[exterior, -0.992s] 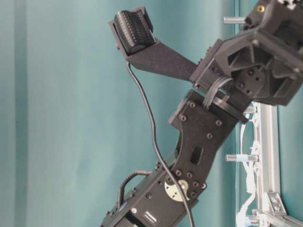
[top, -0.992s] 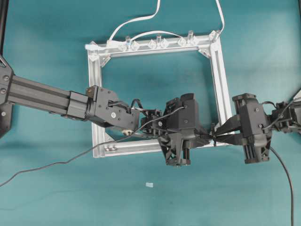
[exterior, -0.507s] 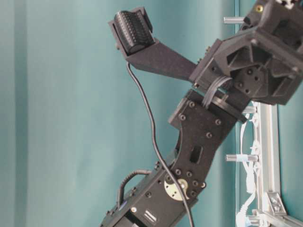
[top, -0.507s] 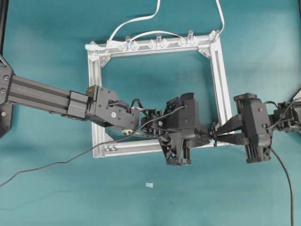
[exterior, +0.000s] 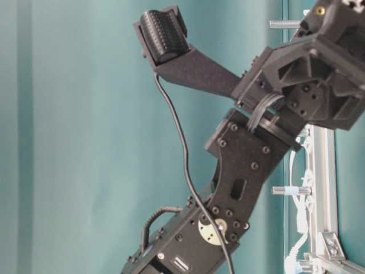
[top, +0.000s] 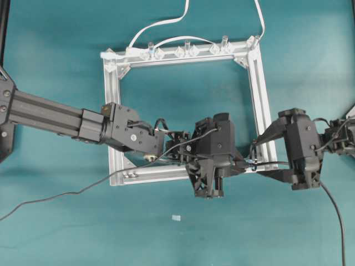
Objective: Insert the wire through the string loop located on the right side.
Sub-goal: 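Open the right gripper and pull the plug leftward with the left gripper, then draw the cable further left along the bottom rail with the left gripper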
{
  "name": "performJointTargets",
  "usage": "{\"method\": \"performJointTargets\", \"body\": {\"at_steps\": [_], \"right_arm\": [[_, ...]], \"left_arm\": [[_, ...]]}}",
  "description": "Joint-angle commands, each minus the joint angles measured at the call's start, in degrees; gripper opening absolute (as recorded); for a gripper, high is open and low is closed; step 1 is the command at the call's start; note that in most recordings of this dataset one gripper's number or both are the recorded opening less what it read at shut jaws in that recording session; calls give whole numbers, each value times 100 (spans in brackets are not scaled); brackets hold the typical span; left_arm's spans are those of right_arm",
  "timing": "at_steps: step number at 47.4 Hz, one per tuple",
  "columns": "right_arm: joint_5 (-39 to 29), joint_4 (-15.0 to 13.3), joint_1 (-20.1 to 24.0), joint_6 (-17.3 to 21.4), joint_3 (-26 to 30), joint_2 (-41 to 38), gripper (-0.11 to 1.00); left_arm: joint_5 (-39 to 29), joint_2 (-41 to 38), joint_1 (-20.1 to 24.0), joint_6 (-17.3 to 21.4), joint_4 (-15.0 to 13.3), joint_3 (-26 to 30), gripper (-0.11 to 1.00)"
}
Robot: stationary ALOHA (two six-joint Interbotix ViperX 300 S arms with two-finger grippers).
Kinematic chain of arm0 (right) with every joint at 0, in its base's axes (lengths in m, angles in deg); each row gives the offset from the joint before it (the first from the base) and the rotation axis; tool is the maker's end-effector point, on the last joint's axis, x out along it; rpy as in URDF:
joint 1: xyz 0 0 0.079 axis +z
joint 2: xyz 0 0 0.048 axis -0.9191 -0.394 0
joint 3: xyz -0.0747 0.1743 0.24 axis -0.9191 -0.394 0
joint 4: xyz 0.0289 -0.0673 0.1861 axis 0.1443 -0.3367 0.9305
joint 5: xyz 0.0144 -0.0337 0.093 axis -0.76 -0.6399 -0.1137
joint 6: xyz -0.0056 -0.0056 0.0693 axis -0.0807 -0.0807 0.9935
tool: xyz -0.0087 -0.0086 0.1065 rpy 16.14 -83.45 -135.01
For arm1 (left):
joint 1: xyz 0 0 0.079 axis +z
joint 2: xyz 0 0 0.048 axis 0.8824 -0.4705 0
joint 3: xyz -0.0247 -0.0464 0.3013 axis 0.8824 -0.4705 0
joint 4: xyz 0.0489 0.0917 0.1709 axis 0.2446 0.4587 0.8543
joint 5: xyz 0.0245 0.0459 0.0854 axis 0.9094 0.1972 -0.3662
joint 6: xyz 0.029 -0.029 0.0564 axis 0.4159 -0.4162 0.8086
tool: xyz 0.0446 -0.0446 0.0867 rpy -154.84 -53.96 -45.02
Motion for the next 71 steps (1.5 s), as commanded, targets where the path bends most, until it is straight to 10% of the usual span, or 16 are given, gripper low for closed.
{"method": "performJointTargets", "body": {"at_steps": [1,71], "right_arm": [[53,-9,-9,-9,35,35,94],[53,-9,-9,9,9,26,94]], "left_arm": [[26,211,9,-44,9,97,21],[-1670,2716,-439,-492,9,-2733,21]]}}
